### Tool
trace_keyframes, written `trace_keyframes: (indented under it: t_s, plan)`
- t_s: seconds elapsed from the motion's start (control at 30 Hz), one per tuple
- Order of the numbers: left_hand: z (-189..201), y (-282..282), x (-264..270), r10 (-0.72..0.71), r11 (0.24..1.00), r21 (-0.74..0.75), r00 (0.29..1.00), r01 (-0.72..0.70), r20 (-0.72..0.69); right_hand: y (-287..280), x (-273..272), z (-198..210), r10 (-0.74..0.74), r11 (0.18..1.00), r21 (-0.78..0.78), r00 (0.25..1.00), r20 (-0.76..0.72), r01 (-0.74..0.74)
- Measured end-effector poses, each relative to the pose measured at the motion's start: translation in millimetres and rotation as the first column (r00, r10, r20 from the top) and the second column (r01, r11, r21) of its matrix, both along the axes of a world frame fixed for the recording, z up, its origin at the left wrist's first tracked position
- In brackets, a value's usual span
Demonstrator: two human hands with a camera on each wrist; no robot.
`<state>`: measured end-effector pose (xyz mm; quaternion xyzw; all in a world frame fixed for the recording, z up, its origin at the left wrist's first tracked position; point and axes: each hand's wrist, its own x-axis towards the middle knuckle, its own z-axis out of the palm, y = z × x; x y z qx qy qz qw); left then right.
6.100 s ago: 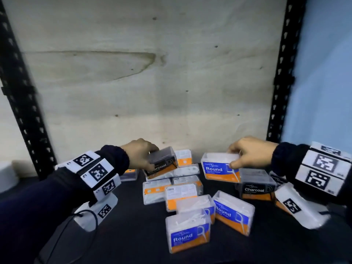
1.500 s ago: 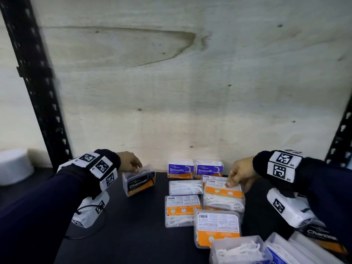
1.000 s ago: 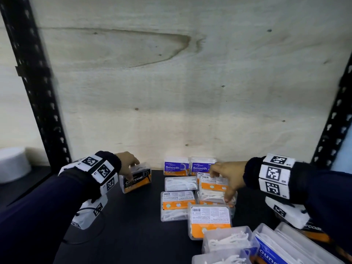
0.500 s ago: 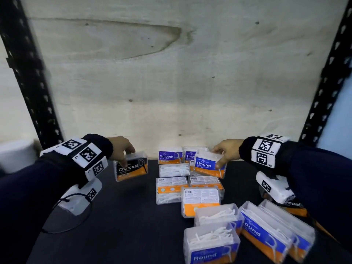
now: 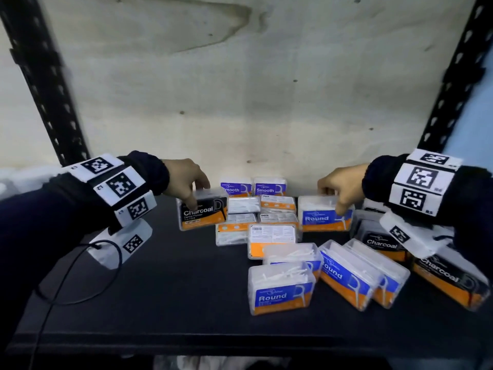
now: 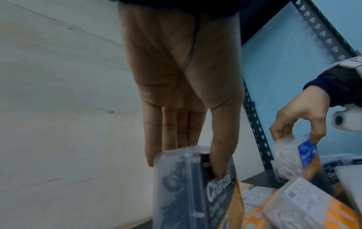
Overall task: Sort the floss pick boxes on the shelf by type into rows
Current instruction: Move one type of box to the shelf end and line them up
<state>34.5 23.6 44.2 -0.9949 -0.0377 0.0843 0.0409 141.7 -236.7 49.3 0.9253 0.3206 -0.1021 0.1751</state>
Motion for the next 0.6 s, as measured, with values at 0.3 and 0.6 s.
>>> trace_keyframes:
  t_s: [0.3, 0.6]
  plan:
    - [1, -19, -8, -0.008, 1.0, 0.016, 1.0, 0.009, -0.026, -4, -8, -30, 0.031, 0.992, -0.121, 0.994, -0.107, -0.044]
    - [2, -17, -11, -0.006, 1.0, 0.029, 0.999, 0.007, -0.049, 28, -14, -19, 0.13, 0.991, 0.054, 0.983, -0.133, -0.124]
